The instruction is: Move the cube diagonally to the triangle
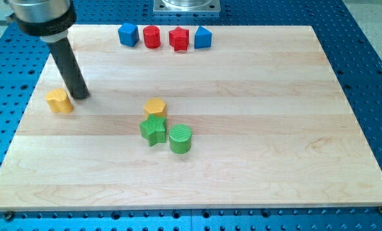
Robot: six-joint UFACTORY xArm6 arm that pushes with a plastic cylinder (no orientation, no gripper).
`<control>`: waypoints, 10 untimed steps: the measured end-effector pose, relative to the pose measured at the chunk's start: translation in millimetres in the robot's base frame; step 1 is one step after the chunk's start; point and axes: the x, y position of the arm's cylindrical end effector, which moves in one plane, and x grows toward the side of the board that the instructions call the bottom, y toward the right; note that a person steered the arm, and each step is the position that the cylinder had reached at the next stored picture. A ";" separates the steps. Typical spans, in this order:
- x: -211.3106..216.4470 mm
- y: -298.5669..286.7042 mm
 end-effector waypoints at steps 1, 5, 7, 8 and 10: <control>-74.6 -0.1; -160.9 -9.3; -188.2 94.5; -145.9 71.7; -55.0 62.8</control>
